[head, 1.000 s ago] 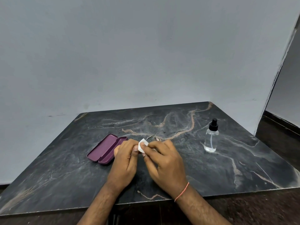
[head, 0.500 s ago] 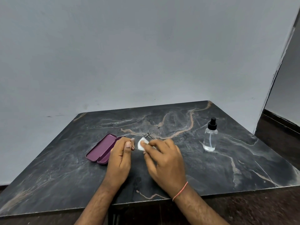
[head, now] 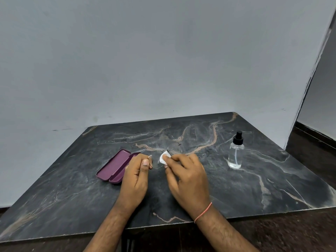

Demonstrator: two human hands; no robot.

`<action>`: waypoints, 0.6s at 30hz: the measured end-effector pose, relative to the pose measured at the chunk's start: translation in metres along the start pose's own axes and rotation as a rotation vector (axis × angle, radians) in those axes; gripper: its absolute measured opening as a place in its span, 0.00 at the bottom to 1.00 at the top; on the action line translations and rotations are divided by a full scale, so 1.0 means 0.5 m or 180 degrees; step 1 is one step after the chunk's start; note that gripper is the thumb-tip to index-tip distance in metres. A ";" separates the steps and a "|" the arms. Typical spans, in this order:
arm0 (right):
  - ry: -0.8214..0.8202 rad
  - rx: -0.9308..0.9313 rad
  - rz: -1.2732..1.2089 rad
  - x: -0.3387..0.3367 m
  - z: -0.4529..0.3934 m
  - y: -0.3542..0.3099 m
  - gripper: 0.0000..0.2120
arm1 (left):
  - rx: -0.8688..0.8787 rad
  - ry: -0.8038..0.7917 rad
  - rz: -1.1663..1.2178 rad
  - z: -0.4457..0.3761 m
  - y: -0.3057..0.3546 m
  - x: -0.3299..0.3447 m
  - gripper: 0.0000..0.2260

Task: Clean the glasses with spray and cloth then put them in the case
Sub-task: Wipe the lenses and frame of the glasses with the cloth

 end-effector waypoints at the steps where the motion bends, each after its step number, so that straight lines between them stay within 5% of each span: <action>1: -0.0015 -0.0041 -0.0034 0.001 0.000 -0.004 0.14 | 0.0031 -0.0021 -0.0065 0.001 -0.001 0.001 0.13; 5: -0.0174 -0.0471 -0.0229 0.007 0.002 -0.044 0.14 | 0.0078 -0.0085 -0.0212 0.001 -0.005 0.005 0.15; 11: 0.0049 0.0075 -0.0096 -0.003 0.000 0.004 0.15 | 0.0277 -0.0223 -0.0626 0.012 0.014 0.021 0.14; 18: -0.0055 -0.0344 -0.0283 0.000 0.002 -0.034 0.14 | 0.0317 -0.0241 -0.0694 0.011 0.017 0.020 0.12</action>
Point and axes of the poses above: each hand's wrist, its own z-axis away from the middle knuckle, its own x-axis out of the palm, y = z × x, the point moved 9 cm from there along -z, towards the middle knuckle, and after that the axes turned 6 degrees about -x, right-handed, at the moved point
